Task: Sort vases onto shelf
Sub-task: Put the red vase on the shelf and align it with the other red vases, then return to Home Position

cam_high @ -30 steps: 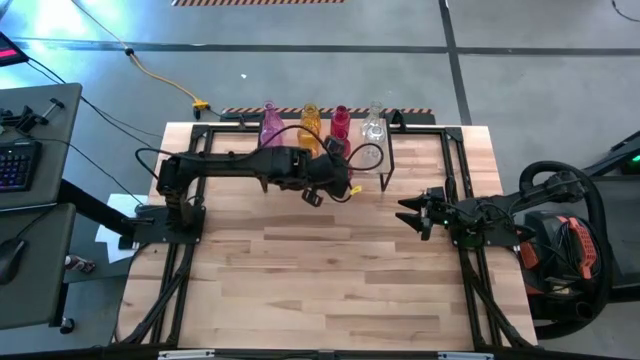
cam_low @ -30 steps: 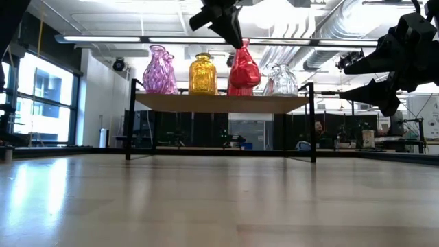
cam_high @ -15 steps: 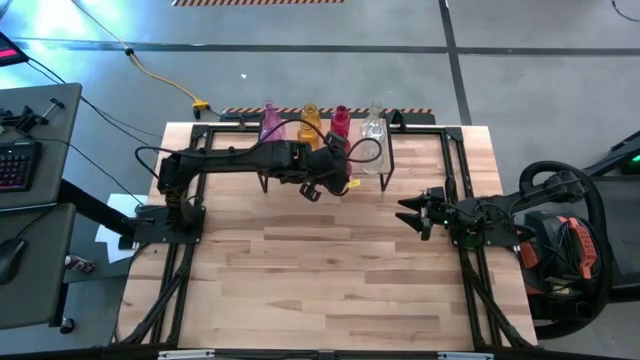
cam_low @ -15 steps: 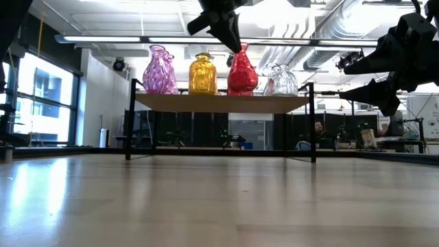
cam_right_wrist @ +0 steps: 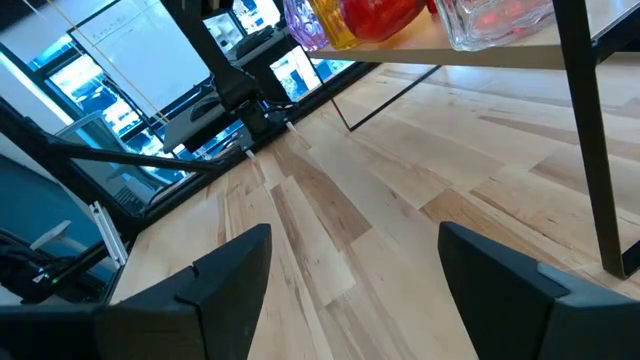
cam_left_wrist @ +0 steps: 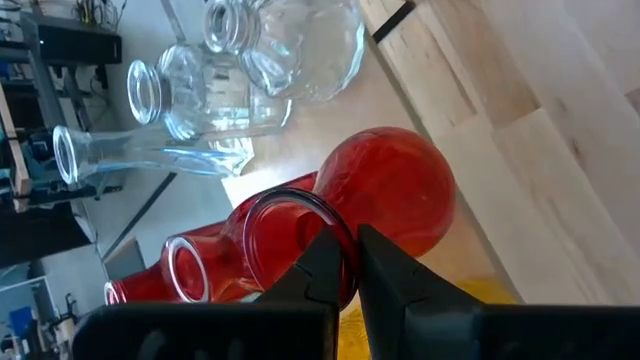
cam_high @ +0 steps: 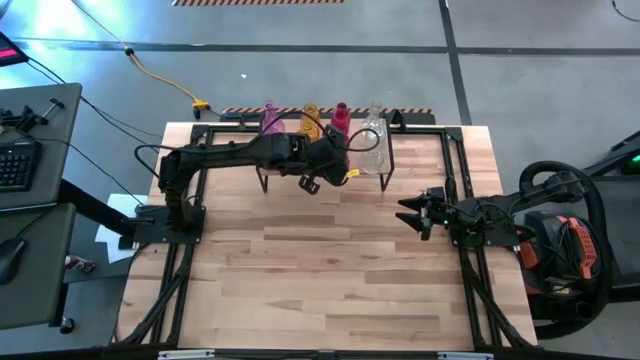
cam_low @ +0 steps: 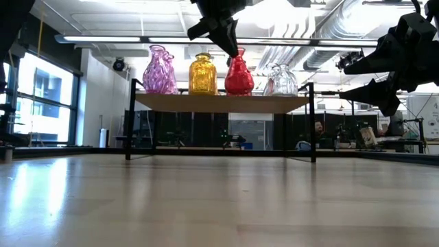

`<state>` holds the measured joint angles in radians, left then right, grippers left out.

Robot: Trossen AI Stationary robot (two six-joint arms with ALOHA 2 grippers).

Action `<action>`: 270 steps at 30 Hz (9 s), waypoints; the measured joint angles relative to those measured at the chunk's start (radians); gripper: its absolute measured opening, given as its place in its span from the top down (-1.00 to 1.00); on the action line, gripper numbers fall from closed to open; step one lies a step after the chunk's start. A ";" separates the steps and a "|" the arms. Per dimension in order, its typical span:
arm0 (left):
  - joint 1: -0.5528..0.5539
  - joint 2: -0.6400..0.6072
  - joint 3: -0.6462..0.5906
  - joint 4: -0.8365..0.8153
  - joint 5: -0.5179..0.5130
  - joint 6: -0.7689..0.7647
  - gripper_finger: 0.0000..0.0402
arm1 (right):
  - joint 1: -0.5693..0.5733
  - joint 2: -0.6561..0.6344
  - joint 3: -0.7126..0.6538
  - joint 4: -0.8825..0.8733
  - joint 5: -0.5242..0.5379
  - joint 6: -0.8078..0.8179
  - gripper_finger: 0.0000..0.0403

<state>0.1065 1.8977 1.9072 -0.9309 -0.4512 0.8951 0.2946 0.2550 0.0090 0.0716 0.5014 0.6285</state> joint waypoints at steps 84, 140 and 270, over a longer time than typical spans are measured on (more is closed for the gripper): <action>0.032 0.000 -0.001 0.027 0.097 -0.001 0.62 | 0.000 0.000 0.000 0.000 0.000 0.000 -0.34; -0.016 -0.150 0.076 -0.102 0.077 -0.230 0.65 | 0.000 0.000 0.000 0.000 0.000 0.000 -0.34; -0.085 -1.656 -1.891 1.130 0.284 -0.683 0.93 | 0.000 0.000 0.000 0.000 0.000 0.000 -0.34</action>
<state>0.0213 0.2420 0.0166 0.1989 -0.1670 0.2119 0.2944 0.2550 0.0090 0.0715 0.5014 0.6285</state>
